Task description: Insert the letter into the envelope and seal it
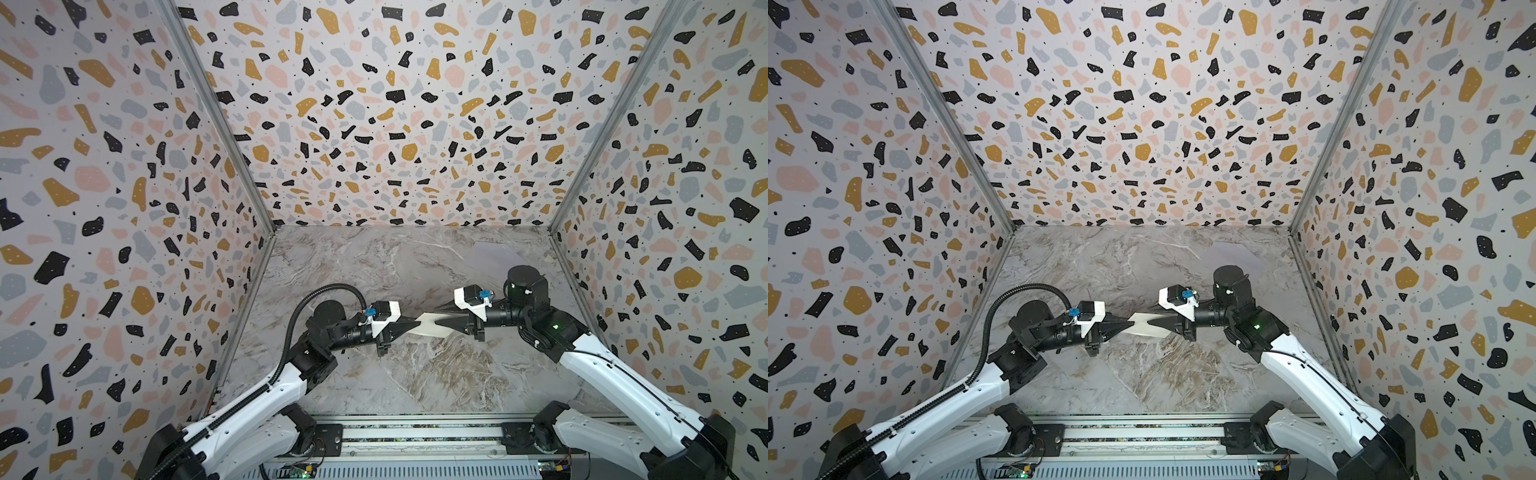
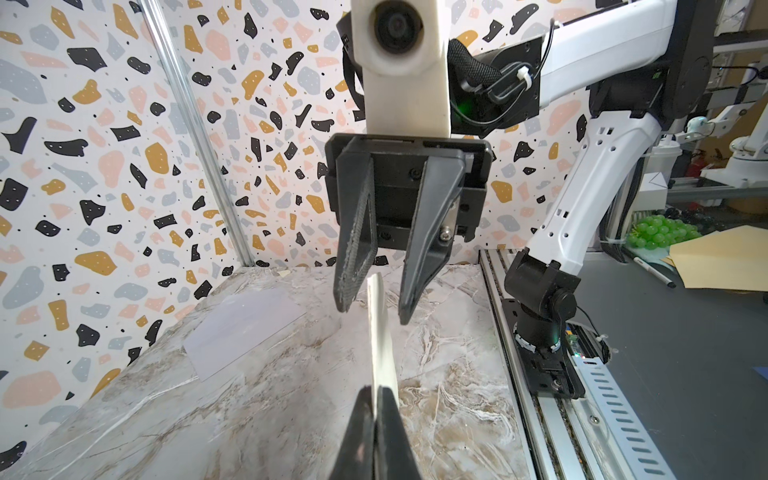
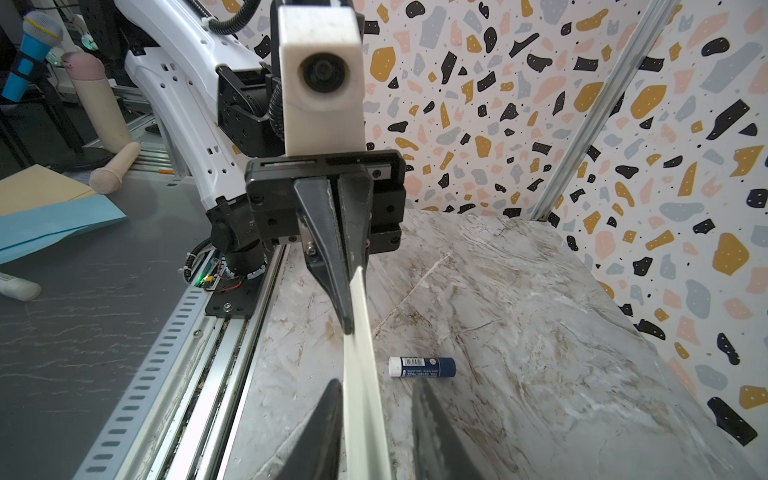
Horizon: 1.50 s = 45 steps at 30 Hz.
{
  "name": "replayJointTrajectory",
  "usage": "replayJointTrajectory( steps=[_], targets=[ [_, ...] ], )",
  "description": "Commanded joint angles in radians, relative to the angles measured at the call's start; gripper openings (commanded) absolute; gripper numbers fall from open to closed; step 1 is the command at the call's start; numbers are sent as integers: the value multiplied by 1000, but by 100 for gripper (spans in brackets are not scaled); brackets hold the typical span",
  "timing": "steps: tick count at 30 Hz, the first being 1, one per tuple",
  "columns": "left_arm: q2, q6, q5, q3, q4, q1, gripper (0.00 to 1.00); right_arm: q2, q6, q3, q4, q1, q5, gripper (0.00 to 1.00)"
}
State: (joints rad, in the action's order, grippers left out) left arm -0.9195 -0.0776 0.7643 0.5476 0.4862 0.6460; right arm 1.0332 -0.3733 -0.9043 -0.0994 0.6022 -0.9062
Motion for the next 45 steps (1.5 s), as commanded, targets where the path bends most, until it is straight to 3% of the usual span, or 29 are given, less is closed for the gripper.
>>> replayJointTrajectory(
  steps=[1, 8, 13, 21, 27, 30, 34, 38, 45],
  targets=[
    [18, 27, 4, -9, 88, -5, 0, 11, 9, -38, 21, -3, -16, 22],
    [22, 15, -2, -18, 82, -5, 0, 21, 5, -45, 24, -3, -29, 3],
    [30, -17, -11, -13, 47, -5, 0, 18, -21, -48, -5, -3, -25, 0],
    [50, -141, -23, 50, -114, -5, 39, 53, -111, -87, -117, 13, 9, 0],
    [26, -168, 0, 88, -127, -5, 45, 95, -163, -113, -169, 75, 80, 0],
    [0, -180, 23, 108, -143, -5, 40, 107, -166, -119, -170, 86, 81, 0],
    [-31, -200, 71, 125, -164, -4, 15, 114, -167, -120, -166, 94, 81, 0],
    [-41, -209, 83, 126, -170, -3, 0, 114, -167, -118, -166, 95, 86, 0],
    [-29, -261, 90, 132, -210, -3, 0, 108, -166, -109, -164, 95, 106, 0]
  ],
)
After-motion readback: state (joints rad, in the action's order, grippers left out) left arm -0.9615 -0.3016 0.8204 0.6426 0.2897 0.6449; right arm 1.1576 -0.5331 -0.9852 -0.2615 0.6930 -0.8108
